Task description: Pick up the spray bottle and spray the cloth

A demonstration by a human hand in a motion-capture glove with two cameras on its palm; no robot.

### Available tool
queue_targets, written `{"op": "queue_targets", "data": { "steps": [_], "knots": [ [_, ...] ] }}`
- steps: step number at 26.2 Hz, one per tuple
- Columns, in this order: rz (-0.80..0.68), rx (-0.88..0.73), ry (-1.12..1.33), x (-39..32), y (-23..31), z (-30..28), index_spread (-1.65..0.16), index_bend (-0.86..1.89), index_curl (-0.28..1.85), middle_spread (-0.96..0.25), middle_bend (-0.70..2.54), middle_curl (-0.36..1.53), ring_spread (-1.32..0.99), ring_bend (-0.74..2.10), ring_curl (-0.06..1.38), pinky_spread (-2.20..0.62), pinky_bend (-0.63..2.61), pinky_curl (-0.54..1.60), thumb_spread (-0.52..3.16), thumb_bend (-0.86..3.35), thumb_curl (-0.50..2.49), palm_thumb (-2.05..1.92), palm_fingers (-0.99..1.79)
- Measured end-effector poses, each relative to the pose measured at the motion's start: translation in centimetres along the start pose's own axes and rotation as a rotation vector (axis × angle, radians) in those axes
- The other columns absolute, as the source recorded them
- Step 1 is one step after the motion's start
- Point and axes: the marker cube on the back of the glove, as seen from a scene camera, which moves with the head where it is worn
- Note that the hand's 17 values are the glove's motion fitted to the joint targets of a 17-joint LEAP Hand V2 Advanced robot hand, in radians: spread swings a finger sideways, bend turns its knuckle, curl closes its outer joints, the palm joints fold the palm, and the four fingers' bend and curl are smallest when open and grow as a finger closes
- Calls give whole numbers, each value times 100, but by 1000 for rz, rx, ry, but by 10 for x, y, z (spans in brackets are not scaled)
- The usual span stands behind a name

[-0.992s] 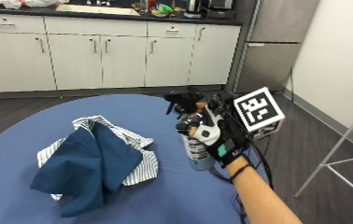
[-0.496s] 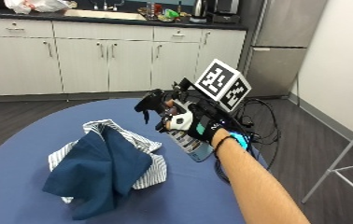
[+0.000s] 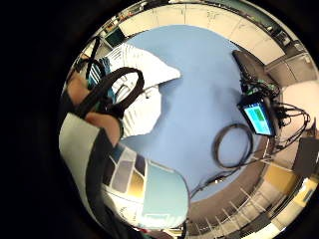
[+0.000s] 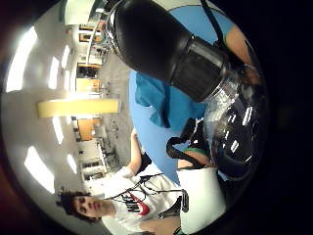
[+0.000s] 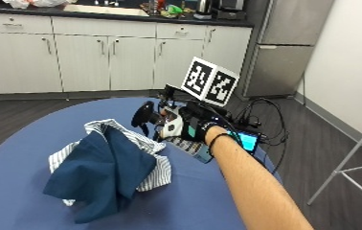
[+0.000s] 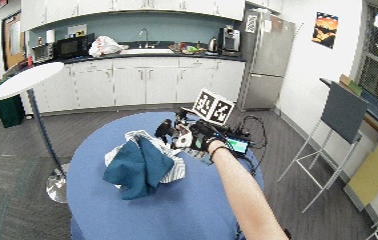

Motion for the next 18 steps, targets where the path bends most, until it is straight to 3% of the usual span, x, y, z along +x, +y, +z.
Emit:
{"op": "queue_targets", "data": {
  "steps": [18],
  "knots": [
    [-2,-51,51,-3,0,9,-22,9,22,-9,33,46,-9,66,43,-8,59,35,60,-3,63,91,115]
  ]
}}
